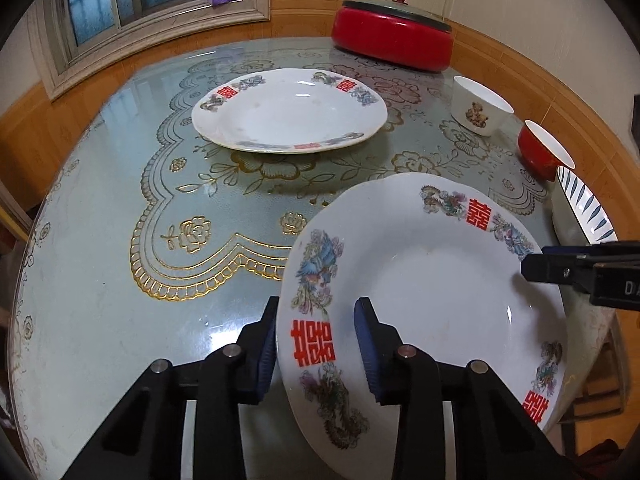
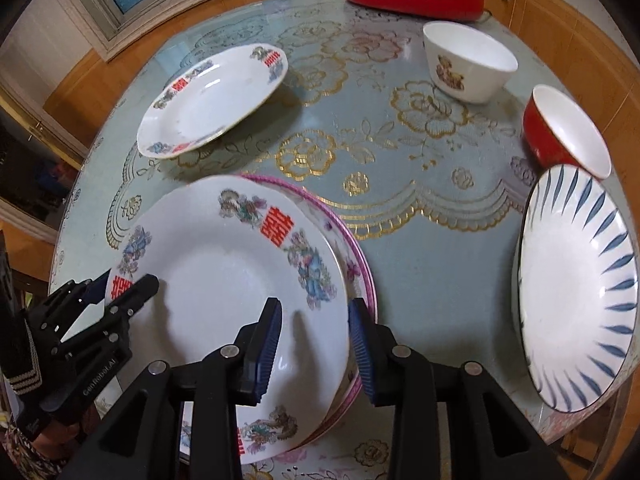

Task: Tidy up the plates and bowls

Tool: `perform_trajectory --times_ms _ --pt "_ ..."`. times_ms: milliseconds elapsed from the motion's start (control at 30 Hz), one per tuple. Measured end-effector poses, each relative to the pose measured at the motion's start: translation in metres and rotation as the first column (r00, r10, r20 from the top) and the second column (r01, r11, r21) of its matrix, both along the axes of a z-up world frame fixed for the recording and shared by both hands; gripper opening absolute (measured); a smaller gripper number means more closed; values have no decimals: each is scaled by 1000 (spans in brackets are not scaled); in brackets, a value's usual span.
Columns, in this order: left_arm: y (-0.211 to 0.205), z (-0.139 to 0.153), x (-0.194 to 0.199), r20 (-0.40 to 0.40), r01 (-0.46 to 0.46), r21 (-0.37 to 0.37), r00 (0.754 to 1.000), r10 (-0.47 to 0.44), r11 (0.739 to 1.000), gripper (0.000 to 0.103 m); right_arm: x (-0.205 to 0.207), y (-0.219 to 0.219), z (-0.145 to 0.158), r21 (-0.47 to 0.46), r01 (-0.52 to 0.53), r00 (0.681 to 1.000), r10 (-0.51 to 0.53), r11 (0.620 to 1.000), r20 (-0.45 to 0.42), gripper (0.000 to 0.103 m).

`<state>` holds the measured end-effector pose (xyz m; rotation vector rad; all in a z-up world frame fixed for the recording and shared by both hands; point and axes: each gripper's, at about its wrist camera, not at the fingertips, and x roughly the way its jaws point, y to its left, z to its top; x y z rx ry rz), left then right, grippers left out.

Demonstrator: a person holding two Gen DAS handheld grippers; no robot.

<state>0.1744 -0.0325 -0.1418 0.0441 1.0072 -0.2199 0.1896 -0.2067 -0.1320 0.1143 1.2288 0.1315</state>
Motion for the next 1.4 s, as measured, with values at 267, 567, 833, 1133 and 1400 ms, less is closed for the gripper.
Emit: perform_trajectory --times_ms 267,567,833,1133,1400 --pt "-8 -1 4 5 -2 4 1000 2 1000 38 -3 -5 -8 6 24 1000 -24 1000 5 30" --pt "-6 9 5 14 -13 -3 1000 13 1000 44 -3 -14 -9 72 58 998 -57 996 -16 30" --pt "10 26 9 36 -77 -41 996 79 996 79 0 -12 3 43 48 999 -48 998 2 35" --pt "47 41 23 48 -190 -55 980 193 980 96 14 -5 27 -55 -19 996 24 998 87 40" --pt "78 50 38 50 -277 -70 959 280 958 101 38 7 60 -46 -43 976 52 998 210 42"
